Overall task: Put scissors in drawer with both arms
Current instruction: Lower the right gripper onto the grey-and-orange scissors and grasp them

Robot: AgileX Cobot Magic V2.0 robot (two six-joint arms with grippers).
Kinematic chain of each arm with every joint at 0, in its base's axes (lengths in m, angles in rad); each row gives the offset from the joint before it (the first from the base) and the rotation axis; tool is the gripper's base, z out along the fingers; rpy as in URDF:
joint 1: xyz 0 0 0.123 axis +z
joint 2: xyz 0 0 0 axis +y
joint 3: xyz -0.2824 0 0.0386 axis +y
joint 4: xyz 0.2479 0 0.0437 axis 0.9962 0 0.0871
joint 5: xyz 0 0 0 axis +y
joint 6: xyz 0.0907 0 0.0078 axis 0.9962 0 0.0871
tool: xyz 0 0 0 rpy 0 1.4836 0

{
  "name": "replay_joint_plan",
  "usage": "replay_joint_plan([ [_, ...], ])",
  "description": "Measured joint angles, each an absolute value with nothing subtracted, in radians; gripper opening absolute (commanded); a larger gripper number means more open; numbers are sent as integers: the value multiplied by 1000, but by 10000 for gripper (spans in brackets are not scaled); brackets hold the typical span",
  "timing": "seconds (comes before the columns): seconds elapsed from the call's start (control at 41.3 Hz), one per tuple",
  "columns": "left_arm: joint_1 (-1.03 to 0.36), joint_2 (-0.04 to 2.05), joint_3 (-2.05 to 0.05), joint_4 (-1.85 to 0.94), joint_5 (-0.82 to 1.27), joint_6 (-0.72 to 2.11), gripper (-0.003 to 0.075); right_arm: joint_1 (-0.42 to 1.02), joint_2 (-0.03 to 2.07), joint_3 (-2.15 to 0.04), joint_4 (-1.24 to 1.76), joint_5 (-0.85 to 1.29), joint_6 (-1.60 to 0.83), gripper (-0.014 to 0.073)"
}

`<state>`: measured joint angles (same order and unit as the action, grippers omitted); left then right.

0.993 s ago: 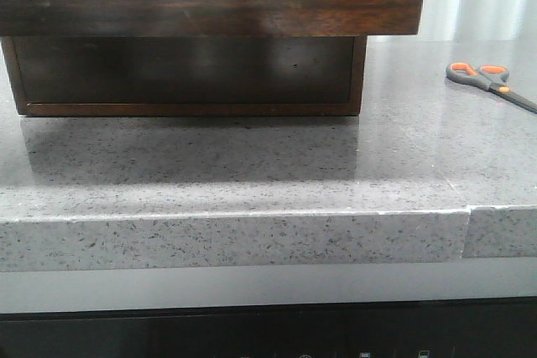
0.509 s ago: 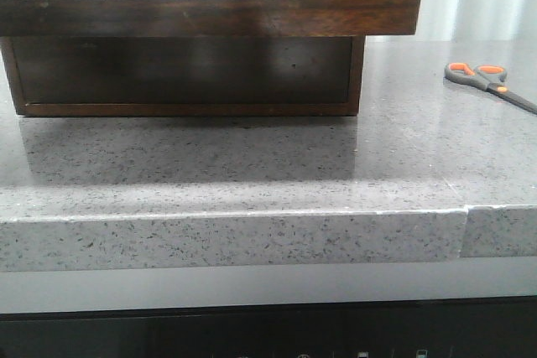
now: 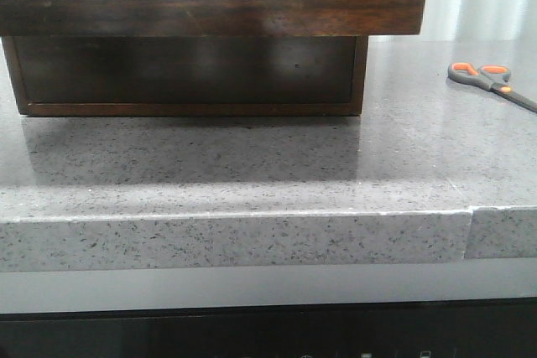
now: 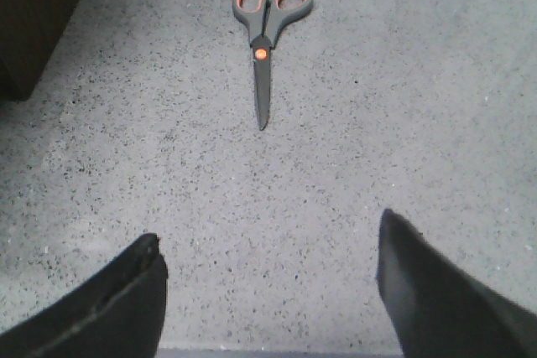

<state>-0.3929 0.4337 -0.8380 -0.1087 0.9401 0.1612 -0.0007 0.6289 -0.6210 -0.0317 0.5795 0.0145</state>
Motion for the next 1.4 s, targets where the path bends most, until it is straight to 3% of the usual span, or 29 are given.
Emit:
replay_joint_plan([
  [0.291,-393,434,-838,-111,918,160,525,-1,856,-794,-32,675,15,540],
  [1.017,-393,434,-838,-111,916,159,525,-35,1682,-1447,66,972,-62,540],
  [1.405,-393,434,-838,-111,915,159,525,-35,1950,-1677,70,1010,-70,540],
])
